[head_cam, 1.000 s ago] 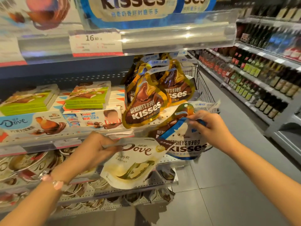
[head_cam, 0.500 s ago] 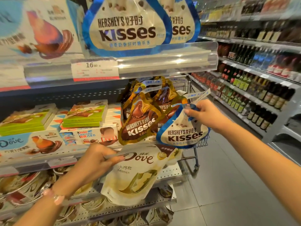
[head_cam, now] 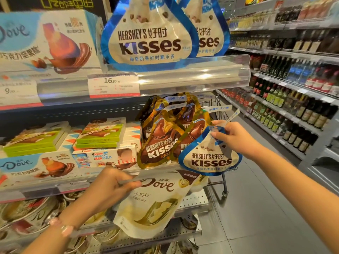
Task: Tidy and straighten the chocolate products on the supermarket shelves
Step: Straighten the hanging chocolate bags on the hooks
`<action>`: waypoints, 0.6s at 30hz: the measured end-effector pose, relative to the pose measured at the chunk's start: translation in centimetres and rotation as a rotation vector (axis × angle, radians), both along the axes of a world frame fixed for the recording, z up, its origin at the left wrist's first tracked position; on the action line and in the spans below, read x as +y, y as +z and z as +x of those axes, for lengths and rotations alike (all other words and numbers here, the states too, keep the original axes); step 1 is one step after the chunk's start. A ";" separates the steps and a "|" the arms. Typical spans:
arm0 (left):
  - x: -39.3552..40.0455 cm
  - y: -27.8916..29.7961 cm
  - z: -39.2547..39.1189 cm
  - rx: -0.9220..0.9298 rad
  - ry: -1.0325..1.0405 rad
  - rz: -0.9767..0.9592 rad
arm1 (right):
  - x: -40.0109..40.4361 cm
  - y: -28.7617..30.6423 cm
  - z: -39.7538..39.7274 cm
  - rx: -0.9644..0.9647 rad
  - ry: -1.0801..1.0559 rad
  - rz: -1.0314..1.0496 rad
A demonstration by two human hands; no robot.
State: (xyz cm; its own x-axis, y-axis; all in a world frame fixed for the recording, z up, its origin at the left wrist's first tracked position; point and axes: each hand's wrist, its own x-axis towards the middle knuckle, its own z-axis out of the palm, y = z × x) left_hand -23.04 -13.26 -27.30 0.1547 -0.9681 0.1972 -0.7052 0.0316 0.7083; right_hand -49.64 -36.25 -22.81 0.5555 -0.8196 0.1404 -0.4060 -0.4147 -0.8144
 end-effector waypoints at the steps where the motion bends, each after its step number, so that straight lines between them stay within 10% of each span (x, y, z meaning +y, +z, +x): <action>1: -0.1 0.1 -0.1 0.004 0.001 0.004 | 0.1 0.0 0.0 -0.022 0.028 0.000; 18: -0.6 4.2 -1.2 -0.360 -0.173 -0.270 | 3.1 3.6 -1.3 -0.136 0.054 -0.278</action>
